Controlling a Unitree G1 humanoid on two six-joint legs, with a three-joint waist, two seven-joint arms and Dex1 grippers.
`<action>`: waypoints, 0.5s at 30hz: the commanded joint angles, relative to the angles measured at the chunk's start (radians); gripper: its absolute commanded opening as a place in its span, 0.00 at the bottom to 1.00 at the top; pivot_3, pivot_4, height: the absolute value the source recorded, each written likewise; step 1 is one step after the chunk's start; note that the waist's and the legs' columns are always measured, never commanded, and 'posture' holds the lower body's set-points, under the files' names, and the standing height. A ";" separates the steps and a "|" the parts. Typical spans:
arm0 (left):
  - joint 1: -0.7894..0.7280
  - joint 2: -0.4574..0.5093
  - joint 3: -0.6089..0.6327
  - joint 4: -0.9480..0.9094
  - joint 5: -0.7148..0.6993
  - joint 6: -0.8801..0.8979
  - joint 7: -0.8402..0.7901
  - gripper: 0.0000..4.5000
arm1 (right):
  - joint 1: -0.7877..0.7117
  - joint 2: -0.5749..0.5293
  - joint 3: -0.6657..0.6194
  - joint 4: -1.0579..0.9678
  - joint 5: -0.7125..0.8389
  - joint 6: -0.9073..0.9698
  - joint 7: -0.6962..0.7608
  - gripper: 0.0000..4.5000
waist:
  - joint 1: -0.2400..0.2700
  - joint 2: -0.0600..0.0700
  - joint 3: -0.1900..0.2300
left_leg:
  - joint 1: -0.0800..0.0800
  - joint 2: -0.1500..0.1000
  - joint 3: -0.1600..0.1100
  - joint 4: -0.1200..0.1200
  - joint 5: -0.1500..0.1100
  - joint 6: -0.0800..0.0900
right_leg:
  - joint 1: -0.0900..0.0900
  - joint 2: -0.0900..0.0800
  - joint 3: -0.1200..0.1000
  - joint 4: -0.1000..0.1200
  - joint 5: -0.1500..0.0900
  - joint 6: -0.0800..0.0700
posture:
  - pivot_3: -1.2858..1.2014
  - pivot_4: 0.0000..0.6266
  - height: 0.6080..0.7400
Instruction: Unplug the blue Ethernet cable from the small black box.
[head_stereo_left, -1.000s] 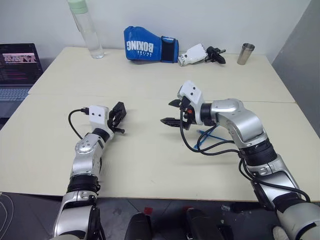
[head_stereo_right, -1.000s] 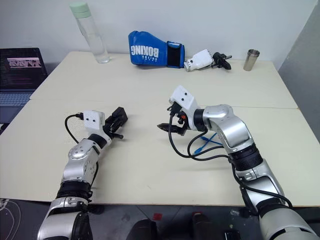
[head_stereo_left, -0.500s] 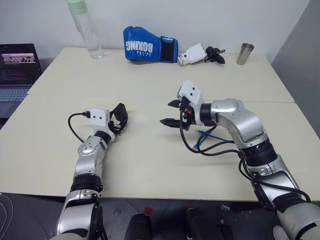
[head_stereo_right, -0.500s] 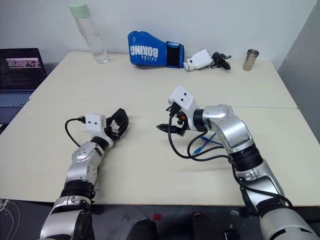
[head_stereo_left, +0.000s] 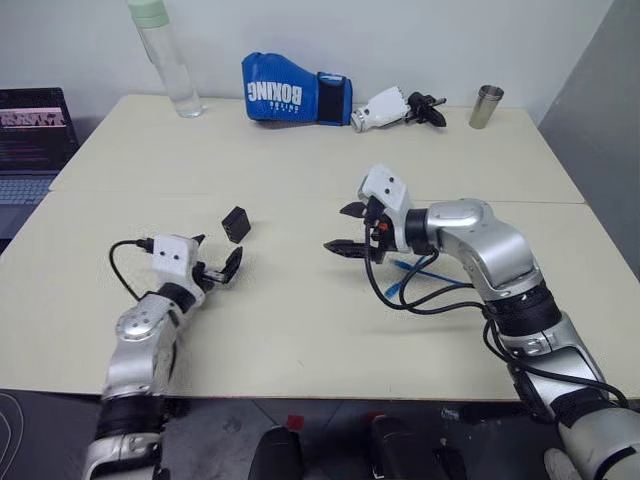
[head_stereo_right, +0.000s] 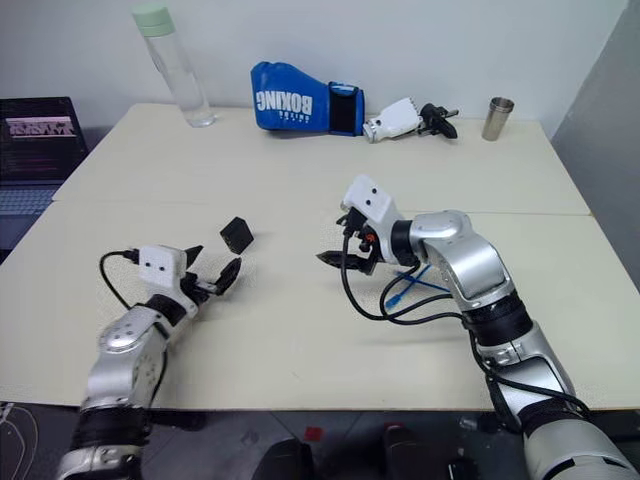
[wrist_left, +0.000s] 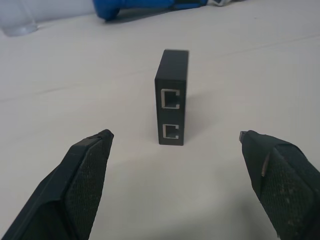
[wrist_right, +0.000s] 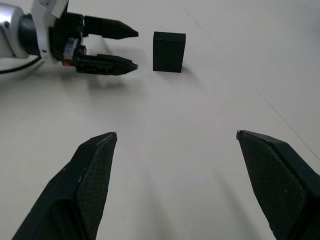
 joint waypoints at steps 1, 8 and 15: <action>0.007 0.118 0.029 -0.188 -0.061 0.156 -0.073 0.96 | 0.054 -0.072 -0.075 -0.132 0.073 0.005 0.055 0.90 | 0.003 0.000 0.000 | 0.000 0.000 0.000 0.000 0.000 0.000 | 0.000 0.000 0.000 0.000 0.000 0.000 | 0.52 0.24 1.00; 0.037 0.310 0.086 -0.385 -0.199 0.402 -0.214 0.96 | 0.255 -0.222 -0.214 -0.280 0.177 -0.053 0.133 0.90 | -0.001 -0.001 0.000 | 0.001 -0.001 0.000 -0.001 0.000 0.000 | 0.002 0.000 0.000 -0.003 0.000 0.001 | 0.52 0.24 1.00; 0.020 0.382 0.124 -0.386 -0.272 0.480 -0.295 0.96 | 0.312 -0.334 -0.296 -0.277 0.219 -0.056 0.152 0.90 | -0.008 -0.001 0.001 | 0.002 0.000 0.000 -0.001 0.000 0.000 | 0.002 0.001 0.001 -0.002 0.000 0.000 | 0.52 0.24 1.00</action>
